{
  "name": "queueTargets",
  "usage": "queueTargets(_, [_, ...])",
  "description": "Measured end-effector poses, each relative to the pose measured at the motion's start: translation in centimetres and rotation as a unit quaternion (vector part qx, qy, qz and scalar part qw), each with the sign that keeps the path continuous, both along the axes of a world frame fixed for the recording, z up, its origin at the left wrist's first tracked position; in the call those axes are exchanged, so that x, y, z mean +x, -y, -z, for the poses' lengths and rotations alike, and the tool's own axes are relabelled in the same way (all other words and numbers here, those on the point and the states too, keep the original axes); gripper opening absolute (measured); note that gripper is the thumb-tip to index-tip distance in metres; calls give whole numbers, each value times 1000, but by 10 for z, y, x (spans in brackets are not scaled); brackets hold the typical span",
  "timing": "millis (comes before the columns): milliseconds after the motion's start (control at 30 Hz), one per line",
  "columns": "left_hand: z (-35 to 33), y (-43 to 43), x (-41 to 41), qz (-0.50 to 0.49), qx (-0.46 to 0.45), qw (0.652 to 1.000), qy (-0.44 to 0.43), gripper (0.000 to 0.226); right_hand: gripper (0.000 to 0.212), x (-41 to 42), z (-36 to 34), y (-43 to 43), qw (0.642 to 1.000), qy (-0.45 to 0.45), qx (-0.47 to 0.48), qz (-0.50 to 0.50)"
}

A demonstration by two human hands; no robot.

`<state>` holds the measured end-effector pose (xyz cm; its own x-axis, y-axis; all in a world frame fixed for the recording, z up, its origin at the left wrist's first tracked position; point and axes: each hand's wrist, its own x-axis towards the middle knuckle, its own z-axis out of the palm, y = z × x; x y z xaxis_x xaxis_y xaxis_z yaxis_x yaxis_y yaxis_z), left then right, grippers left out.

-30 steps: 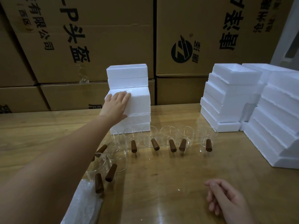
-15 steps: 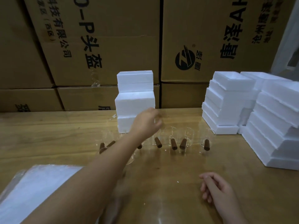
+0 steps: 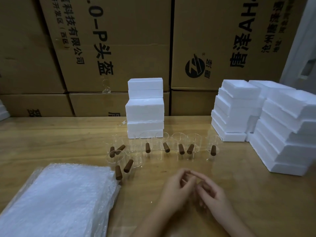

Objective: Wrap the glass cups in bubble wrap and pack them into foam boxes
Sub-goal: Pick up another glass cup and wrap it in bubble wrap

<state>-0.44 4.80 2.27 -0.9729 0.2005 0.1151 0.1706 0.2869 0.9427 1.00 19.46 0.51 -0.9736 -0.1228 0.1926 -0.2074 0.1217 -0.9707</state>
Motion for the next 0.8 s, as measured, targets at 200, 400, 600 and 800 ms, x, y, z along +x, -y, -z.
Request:
queueTargets(200, [20,24,17,-3,31,999,-10,20,43,5,2,3,989,-26,129,-59])
queueTargets(400, [22,25,16,14,62,998,14,18,16,5,12,14,969,-43,243,-18])
queueTargets(600, [21,28,13,4,60,998,24,19,15,1,9,24,949,-39,314,-13])
queueTargets(800, [22,30,13,-18,87,996,24,18,30,-1,5,26,947,-37,319,-11])
